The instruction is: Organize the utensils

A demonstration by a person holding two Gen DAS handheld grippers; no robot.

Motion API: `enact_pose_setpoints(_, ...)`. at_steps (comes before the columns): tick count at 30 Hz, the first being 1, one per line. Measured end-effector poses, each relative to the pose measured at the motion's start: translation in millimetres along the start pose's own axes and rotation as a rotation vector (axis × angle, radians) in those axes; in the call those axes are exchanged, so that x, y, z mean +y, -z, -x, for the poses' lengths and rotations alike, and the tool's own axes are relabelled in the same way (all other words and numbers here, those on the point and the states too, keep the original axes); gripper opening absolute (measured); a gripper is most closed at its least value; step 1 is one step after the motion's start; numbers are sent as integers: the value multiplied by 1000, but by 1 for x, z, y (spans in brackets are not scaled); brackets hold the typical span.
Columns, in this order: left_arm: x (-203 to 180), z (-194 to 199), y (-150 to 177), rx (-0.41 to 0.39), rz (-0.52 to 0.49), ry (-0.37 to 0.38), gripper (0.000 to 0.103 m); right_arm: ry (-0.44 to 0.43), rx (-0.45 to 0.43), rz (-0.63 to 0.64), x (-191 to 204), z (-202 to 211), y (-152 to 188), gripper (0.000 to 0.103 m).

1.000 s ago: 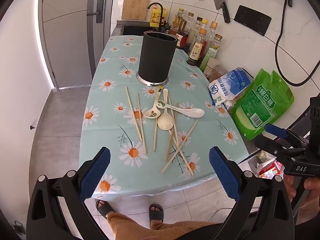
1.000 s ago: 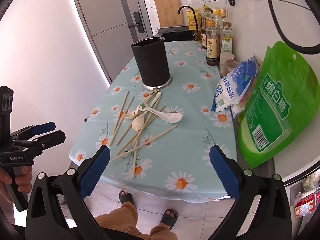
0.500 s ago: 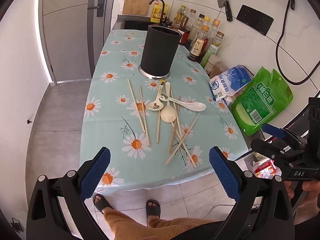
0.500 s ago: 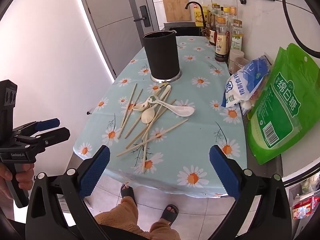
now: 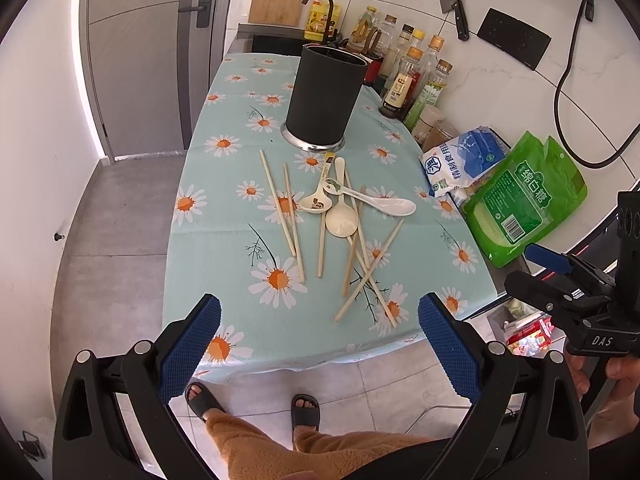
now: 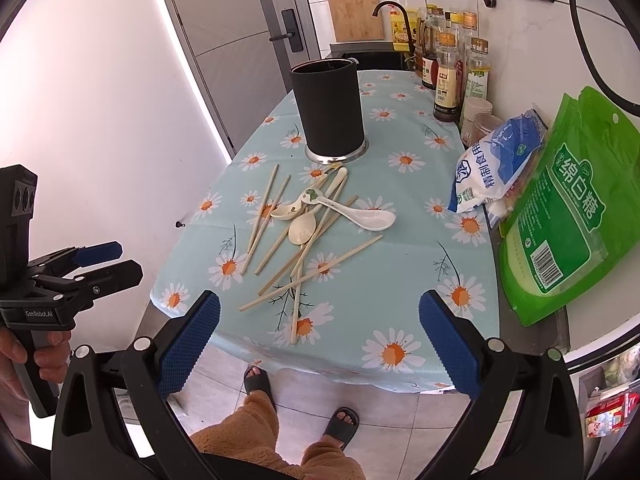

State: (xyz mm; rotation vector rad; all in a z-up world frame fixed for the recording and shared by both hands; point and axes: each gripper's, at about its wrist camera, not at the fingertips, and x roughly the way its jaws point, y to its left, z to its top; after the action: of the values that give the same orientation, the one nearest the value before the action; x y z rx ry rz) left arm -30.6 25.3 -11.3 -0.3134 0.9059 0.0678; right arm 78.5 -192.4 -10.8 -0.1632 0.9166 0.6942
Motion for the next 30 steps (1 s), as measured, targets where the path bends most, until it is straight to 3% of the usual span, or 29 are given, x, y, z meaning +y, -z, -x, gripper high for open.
enact_pose_setpoints(30, -4, -5, -8, 16, 14, 19, 96, -6, 44, -12, -5, -14, -6, 99)
